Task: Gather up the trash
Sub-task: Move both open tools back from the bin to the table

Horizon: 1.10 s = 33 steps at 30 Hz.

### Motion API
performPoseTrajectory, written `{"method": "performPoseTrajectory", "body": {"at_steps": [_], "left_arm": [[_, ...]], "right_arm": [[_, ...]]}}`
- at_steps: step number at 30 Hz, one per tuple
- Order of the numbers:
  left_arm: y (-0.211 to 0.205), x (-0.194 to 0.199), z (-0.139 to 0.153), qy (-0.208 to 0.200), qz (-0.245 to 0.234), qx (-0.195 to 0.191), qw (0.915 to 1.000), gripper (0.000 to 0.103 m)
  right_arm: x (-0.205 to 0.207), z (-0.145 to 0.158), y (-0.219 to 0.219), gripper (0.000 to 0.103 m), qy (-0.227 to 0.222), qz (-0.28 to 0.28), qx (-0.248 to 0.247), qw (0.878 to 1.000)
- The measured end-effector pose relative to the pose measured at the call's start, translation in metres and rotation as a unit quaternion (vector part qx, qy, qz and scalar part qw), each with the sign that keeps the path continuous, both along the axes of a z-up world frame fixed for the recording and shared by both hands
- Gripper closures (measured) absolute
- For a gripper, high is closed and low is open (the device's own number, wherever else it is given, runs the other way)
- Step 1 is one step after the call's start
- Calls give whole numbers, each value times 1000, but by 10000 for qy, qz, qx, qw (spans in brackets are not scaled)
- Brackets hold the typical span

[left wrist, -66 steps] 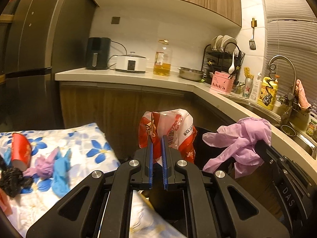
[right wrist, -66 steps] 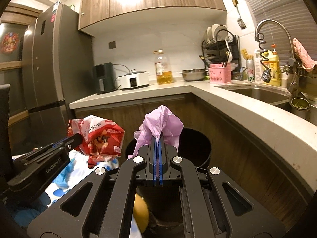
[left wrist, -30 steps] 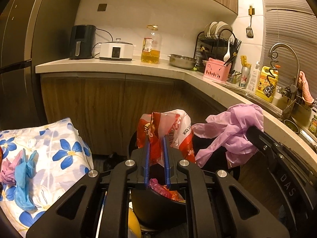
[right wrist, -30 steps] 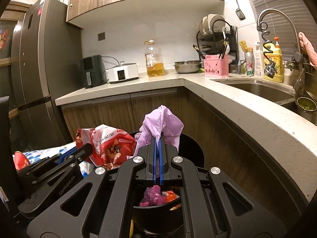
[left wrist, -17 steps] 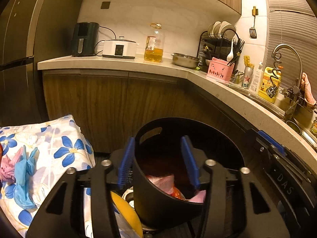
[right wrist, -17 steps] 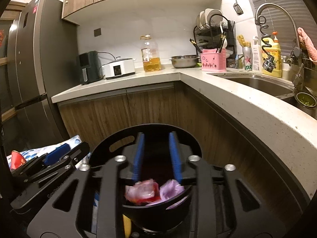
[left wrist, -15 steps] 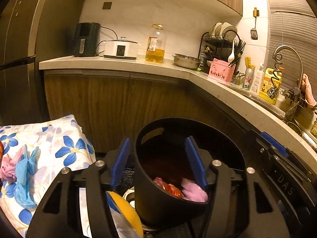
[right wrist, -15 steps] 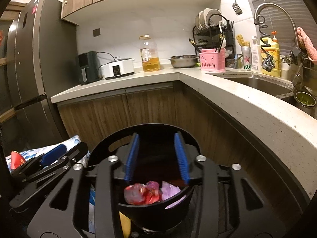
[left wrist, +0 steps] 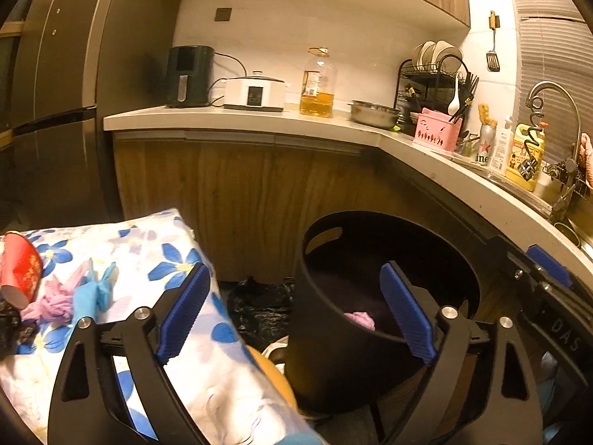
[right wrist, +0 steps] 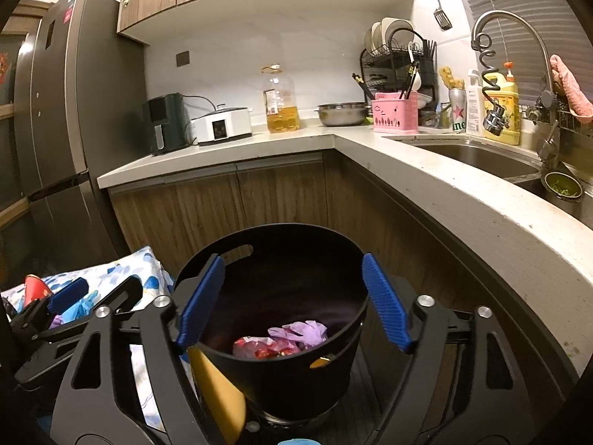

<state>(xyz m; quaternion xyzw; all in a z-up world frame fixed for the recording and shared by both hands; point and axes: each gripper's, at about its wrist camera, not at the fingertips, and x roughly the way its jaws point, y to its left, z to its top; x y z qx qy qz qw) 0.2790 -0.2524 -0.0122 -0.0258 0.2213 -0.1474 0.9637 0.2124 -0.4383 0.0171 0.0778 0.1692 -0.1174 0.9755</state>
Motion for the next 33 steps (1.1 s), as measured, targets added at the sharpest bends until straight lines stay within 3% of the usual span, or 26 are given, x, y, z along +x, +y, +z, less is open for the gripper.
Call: {"method": "performPoseTrajectory", "body": {"at_steps": [6, 33], "left_arm": [[20, -19, 0, -61, 287, 136, 9995, 6], [146, -115, 0, -60, 1583, 89, 9873, 6]], "right_arm": [[-17, 1, 13, 18, 51, 52, -41, 10000], [-82, -8, 117, 18, 74, 719, -23, 9974]]}}
